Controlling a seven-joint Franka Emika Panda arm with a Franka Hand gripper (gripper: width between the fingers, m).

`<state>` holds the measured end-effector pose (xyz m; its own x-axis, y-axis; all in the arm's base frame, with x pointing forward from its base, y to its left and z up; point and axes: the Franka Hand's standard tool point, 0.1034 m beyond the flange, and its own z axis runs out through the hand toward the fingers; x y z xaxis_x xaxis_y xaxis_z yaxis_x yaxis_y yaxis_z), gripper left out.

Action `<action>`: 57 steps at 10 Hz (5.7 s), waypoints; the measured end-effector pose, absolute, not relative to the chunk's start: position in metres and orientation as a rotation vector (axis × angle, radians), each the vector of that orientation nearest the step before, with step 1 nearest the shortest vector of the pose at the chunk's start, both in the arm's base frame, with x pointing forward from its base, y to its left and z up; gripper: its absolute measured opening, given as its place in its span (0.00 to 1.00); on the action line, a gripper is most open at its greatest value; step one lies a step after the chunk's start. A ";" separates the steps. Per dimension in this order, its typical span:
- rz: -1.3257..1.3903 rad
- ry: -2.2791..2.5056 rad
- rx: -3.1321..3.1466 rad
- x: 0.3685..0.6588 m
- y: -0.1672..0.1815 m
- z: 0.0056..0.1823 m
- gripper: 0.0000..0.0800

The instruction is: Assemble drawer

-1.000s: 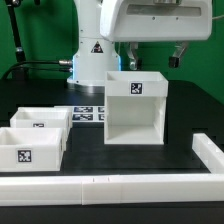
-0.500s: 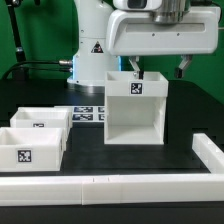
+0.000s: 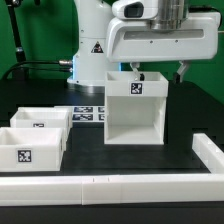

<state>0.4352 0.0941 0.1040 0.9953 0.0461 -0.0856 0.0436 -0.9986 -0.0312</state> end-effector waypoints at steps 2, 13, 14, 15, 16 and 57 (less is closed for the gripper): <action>0.134 -0.071 -3.109 0.435 0.094 0.104 0.47; 0.111 -0.127 -3.103 0.447 0.090 0.106 0.05; 0.097 -0.121 -3.100 0.459 0.091 0.106 0.05; 0.080 -0.134 -3.095 0.474 0.091 0.106 0.05; 0.057 -0.129 -3.090 0.493 0.092 0.106 0.05; 0.061 1.955 -2.127 0.643 0.090 0.107 0.05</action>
Offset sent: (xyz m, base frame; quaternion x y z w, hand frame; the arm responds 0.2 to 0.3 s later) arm 0.0000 0.0000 0.0000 0.0000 0.0000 0.0000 1.0000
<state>0.6425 0.0899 0.1069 0.0980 -0.9750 -0.1995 -0.9856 -0.0673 -0.1552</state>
